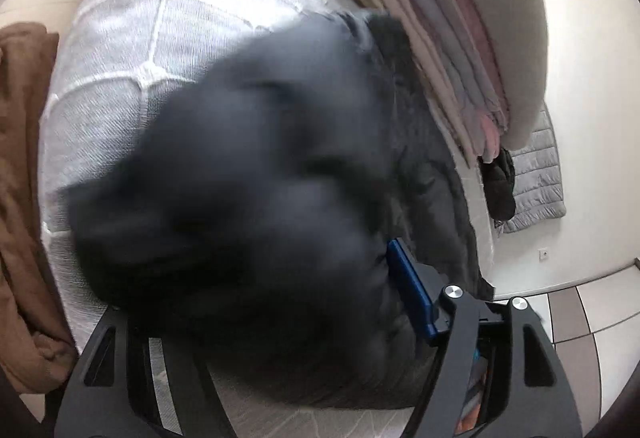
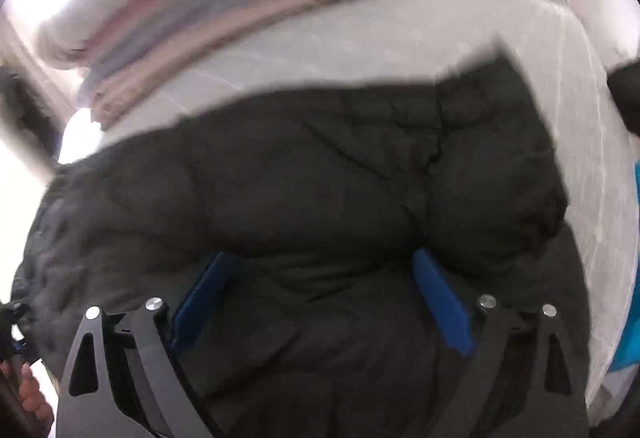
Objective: Fold large clothes
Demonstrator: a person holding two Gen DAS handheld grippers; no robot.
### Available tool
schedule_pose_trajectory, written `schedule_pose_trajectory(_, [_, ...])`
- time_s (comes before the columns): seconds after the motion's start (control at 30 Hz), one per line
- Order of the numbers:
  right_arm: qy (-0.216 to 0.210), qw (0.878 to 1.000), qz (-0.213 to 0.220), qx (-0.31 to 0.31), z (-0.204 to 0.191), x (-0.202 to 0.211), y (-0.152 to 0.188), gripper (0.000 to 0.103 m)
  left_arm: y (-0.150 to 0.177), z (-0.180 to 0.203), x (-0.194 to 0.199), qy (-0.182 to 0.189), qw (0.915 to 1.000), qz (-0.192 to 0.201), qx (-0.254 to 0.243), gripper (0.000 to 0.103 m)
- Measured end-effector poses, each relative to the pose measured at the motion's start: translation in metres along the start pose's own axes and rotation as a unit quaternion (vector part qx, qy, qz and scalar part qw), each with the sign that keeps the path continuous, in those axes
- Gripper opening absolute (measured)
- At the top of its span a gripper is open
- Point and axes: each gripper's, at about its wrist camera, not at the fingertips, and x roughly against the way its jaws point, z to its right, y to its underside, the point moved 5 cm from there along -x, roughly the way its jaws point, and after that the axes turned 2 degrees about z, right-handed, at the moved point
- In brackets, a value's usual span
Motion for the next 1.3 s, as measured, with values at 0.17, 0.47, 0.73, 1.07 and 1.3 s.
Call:
schedule_pose_trajectory(0.17, [-0.02,0.991,0.065,0.115,-0.079,0.028,-0.011,0.09,0.003,0.006,-0.005,-0.007,0.9999,0.011,-0.008,0.068])
schedule_pose_trajectory(0.47, [0.003,0.988,0.021,0.152,-0.115,0.006,-0.002,0.091,0.005,0.007,0.0,0.029,0.9993,0.018,-0.015,0.032])
schedule_pose_trajectory(0.73, [0.049,0.984,-0.022,0.172,-0.107,-0.022,0.034,0.096,0.009,-0.004,-0.003,0.014,0.9994,0.019,0.026,0.054])
schedule_pose_trajectory(1.07, [0.05,0.984,-0.008,0.171,-0.119,-0.024,0.051,0.097,0.016,0.028,0.011,0.02,0.9967,0.066,-0.043,0.025])
schedule_pose_trajectory(1.3, [0.017,0.985,0.045,0.164,-0.128,0.008,0.044,0.097,0.031,0.074,0.032,-0.003,0.983,0.119,-0.14,0.022])
